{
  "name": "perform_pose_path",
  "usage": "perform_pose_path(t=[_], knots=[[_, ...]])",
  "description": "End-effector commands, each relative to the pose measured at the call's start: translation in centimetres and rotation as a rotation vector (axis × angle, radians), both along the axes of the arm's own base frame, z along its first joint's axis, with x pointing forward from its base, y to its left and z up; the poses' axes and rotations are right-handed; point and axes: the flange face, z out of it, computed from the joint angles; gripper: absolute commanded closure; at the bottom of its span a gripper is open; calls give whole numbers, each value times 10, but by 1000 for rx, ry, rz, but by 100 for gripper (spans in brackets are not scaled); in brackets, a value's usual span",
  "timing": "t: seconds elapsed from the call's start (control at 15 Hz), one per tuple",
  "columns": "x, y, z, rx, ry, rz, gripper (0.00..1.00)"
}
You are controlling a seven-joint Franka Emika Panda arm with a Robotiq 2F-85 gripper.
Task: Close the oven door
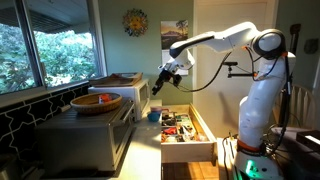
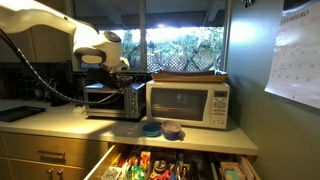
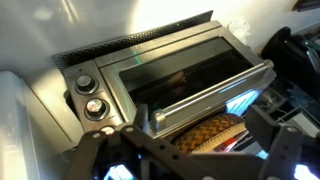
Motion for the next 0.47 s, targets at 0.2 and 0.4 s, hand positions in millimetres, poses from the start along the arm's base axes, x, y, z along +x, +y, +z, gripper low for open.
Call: perform_pose_path(t=[0.2,0.4], knots=[[-13,10,11,-122,4,-19,0],[-12,6,8,-115,9,-23,0]])
